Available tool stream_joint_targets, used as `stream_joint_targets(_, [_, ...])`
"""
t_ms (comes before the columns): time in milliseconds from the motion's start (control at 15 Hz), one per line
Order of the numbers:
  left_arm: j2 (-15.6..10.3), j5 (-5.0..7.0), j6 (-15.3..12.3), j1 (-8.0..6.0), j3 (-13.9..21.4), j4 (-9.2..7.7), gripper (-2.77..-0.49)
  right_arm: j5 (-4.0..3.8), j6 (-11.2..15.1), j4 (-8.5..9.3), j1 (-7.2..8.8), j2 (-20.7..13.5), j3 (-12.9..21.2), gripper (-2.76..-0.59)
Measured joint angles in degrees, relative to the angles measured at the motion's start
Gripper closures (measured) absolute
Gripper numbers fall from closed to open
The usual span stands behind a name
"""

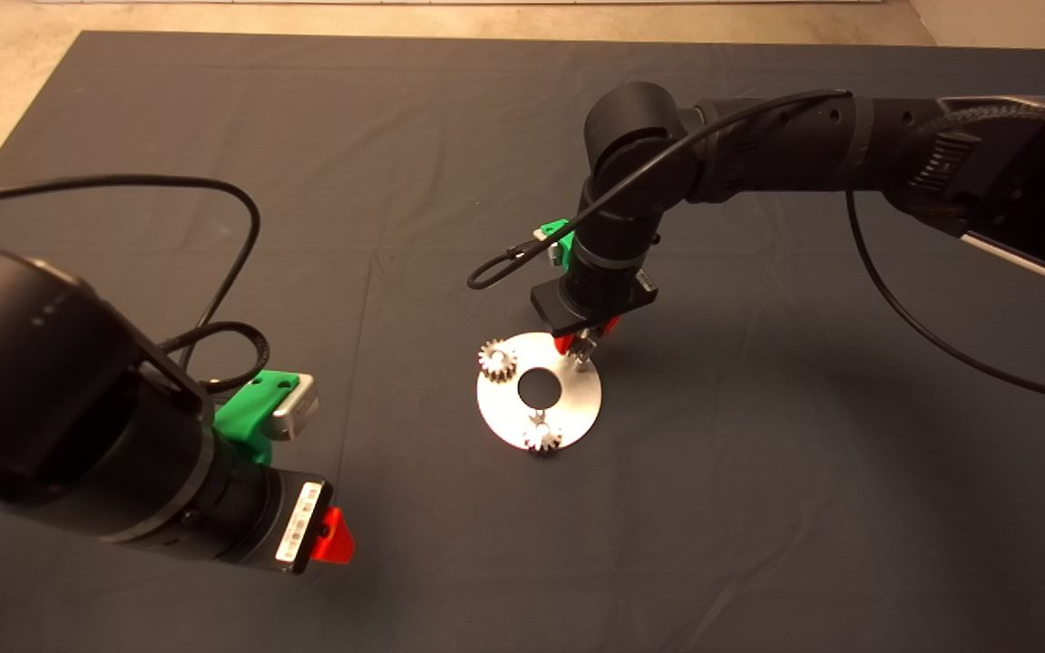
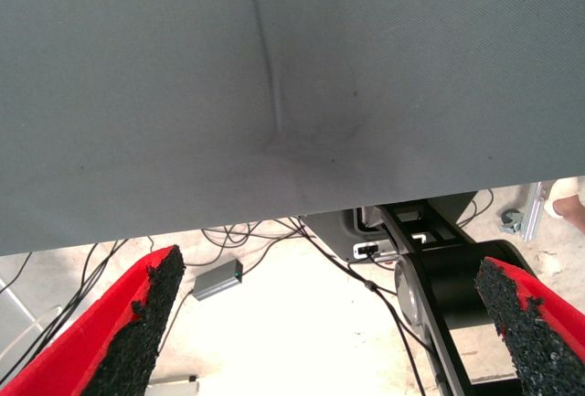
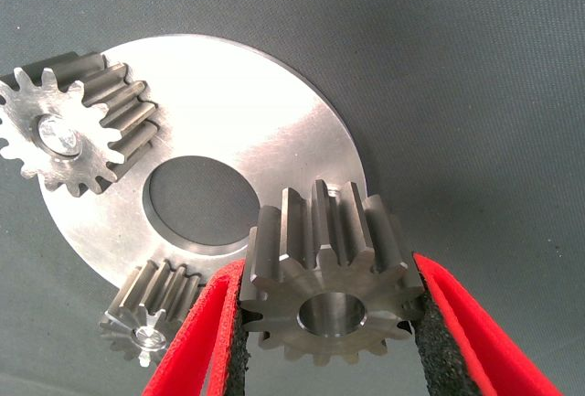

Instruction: Install three planetary gears onto the carrier pins

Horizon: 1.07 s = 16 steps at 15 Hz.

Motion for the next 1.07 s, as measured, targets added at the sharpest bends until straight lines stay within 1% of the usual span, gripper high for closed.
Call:
stream_joint_targets(333, [-0.26, -0.02, 0.00, 0.00, 0.24, -0.05, -2.33, -0.02, 0.87, 0.11, -0.11, -0.14, 0.94, -1.07])
stream_joint_targets(1067, [-0.28, -0.02, 0.00, 0.00, 0.50, -0.03, -2.33, -0.05, 1.05, 0.18, -0.22, -0.47, 1.13, -1.06])
